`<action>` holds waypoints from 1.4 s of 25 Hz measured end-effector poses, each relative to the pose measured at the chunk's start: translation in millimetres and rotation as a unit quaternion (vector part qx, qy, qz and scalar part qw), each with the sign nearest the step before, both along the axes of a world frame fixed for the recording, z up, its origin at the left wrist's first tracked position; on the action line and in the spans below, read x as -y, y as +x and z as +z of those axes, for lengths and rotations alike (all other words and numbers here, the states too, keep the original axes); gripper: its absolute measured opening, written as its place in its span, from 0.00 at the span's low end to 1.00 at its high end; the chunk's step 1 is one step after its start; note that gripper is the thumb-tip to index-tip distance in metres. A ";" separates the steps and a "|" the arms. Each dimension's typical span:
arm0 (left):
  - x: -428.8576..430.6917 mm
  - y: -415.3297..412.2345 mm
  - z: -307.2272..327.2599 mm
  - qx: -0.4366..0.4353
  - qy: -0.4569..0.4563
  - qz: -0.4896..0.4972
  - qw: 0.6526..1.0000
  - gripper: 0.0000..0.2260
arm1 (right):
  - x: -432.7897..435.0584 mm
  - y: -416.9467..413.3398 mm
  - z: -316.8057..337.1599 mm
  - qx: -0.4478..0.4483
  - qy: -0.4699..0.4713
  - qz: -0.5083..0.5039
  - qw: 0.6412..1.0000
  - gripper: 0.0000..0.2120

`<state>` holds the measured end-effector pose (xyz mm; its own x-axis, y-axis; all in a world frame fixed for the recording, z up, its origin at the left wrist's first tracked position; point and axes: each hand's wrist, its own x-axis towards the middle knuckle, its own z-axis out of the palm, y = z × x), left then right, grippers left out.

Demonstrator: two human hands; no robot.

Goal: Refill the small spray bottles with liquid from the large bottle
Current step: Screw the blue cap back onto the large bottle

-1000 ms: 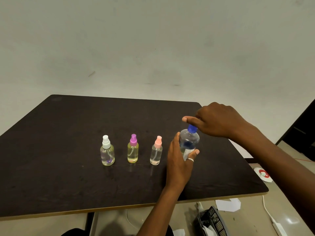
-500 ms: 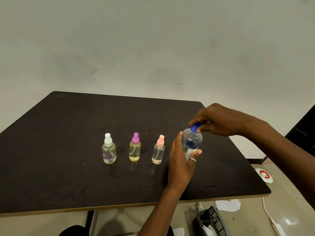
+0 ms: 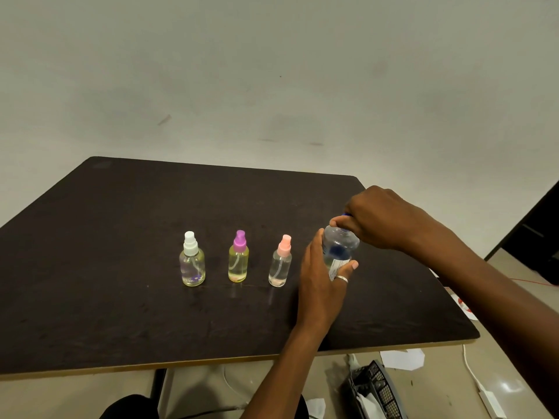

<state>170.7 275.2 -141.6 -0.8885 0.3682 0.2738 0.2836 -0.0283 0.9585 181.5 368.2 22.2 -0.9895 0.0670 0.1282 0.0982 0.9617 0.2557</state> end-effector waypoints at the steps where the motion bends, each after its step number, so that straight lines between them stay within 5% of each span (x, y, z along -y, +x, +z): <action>1: -0.3 0.0 -0.3 -0.001 -0.001 0.001 1.000 0.34 | 2.7 1.0 0.7 0.003 0.016 -0.005 1.000 0.18; 5: 0.4 0.3 -1.7 -0.009 0.005 0.004 1.000 0.34 | 8.6 2.7 4.4 0.006 0.029 -0.012 0.999 0.22; 8: 0.4 -0.2 0.0 -0.003 0.005 -0.003 1.000 0.34 | 0.2 6.8 14.4 0.019 -0.078 0.004 0.997 0.32; 12: 1.2 0.0 2.8 0.000 -0.003 -0.006 1.000 0.35 | -12.3 14.0 36.1 0.047 -0.100 0.093 0.990 0.15; 17: 0.4 -0.5 2.1 -0.004 -0.018 -0.004 1.000 0.35 | -22.4 6.6 31.5 0.109 -0.052 0.149 0.982 0.20; 30: -1.0 -1.3 1.1 0.003 -0.022 -0.003 1.000 0.36 | -20.1 3.1 17.5 0.054 -0.072 0.121 0.989 0.12; 35: -2.0 -1.7 -1.3 0.007 -0.021 -0.002 1.000 0.36 | -13.6 4.2 6.9 0.027 -0.025 0.071 0.997 0.21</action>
<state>168.9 277.3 -142.9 -0.8904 0.3831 0.2461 0.2708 0.0111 0.9626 185.7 381.9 29.1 -0.9948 -0.0689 0.0745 -0.0520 0.9766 0.2087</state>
